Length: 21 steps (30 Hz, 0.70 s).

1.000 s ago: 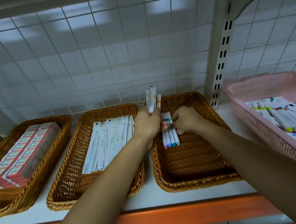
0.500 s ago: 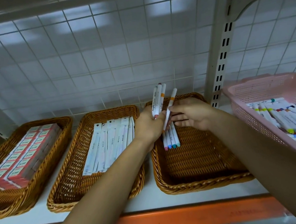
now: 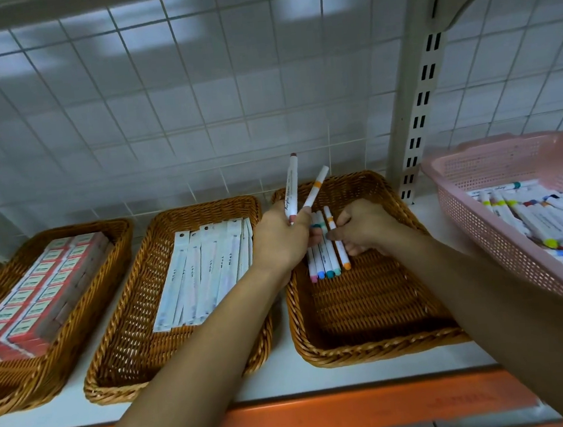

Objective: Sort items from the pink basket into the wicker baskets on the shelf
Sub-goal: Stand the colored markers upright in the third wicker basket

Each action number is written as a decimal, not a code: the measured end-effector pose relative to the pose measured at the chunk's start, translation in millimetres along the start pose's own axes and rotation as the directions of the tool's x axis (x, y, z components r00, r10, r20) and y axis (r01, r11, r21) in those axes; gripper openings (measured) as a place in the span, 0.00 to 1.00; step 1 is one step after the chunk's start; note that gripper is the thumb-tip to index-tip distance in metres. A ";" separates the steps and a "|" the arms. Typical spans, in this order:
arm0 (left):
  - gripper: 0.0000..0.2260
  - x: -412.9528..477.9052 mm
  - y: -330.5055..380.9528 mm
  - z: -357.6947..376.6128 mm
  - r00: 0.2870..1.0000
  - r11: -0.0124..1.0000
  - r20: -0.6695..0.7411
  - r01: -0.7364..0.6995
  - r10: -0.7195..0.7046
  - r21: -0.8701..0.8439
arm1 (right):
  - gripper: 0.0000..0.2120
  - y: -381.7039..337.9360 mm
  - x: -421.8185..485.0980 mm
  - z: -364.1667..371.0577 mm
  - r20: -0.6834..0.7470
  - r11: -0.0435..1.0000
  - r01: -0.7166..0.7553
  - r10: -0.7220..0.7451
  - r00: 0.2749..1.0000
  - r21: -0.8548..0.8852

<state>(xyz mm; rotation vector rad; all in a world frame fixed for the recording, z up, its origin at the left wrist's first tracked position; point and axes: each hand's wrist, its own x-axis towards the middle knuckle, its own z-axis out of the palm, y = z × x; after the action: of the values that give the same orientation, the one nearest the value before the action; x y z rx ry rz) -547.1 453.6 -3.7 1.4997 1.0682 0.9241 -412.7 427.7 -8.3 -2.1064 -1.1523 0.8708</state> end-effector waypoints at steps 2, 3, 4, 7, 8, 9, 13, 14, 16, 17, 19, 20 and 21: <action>0.03 -0.6 1.3 0.3 1.000 1.000 -0.007 -0.014 0.014 0.010 | 0.04 -1.3 -0.3 1.3 -0.009 1.000 0.014 -0.014 1.000 -0.018; 0.05 -0.9 1.5 0.6 1.000 1.000 -0.010 -0.021 0.021 0.016 | 0.04 -1.1 0.0 1.5 -0.018 1.000 0.019 -0.020 1.000 -0.018; 0.07 -1.1 1.3 0.8 1.000 1.000 -0.012 -0.025 0.025 0.015 | 0.05 -0.8 0.2 0.9 -0.031 0.999 0.036 -0.036 0.999 -0.019; 0.09 -1.5 0.2 0.7 0.999 0.999 -0.032 -0.029 0.030 0.012 | 0.12 -2.1 -2.6 -7.8 0.032 0.977 0.159 -0.165 0.986 0.143; 0.10 -0.6 -0.8 0.5 0.998 0.999 -0.044 -0.037 0.038 0.029 | 0.11 -3.4 -5.5 -11.7 0.101 0.939 0.180 -0.217 0.971 0.293; 0.11 0.0 -0.8 -0.1 0.998 0.998 -0.050 -0.047 0.049 0.052 | 0.10 -5.3 -9.2 -15.3 0.174 0.879 0.158 -0.260 0.950 0.450; 0.10 -0.4 0.3 0.2 0.998 0.992 -0.002 -0.063 0.064 0.109 | 0.06 -5.4 -10.8 -18.9 0.220 0.777 0.061 -0.252 0.942 0.627; 0.10 -0.8 0.7 0.3 0.998 0.991 0.008 -0.066 0.065 0.120 | 0.06 -5.4 -9.2 -19.3 0.188 0.740 0.042 -0.224 0.956 0.671; 0.06 -1.8 0.9 0.1 0.999 0.996 -0.001 -0.051 0.051 0.072 | 0.08 -6.1 -6.1 -23.3 0.100 0.607 0.015 -0.156 0.983 0.794; 0.04 -2.2 1.5 -0.3 0.999 0.999 -0.011 -0.034 0.034 0.023 | 0.09 -5.6 -4.7 -25.1 0.052 0.588 0.023 -0.109 0.993 0.808; 0.03 -2.4 3.0 -1.8 0.999 1.000 -0.037 -0.023 0.023 -0.009 | 0.10 -0.8 -3.1 -25.1 -0.058 0.793 0.042 -0.008 0.998 0.607; 0.04 -2.6 3.7 -2.0 0.999 0.999 -0.045 -0.029 0.030 0.016 | 0.11 3.4 -2.4 -22.1 -0.089 0.911 0.029 0.008 0.996 0.411; 0.05 -2.8 4.3 -1.7 0.998 0.999 -0.049 -0.036 0.038 0.041 | 0.09 6.5 -1.7 -18.3 -0.089 0.976 0.012 0.007 0.996 0.219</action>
<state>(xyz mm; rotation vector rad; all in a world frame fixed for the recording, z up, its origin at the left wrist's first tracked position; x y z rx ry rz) -548.8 451.2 0.8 1.5411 1.1037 0.9754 -396.2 420.0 -1.4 -1.9427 -0.9664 0.8526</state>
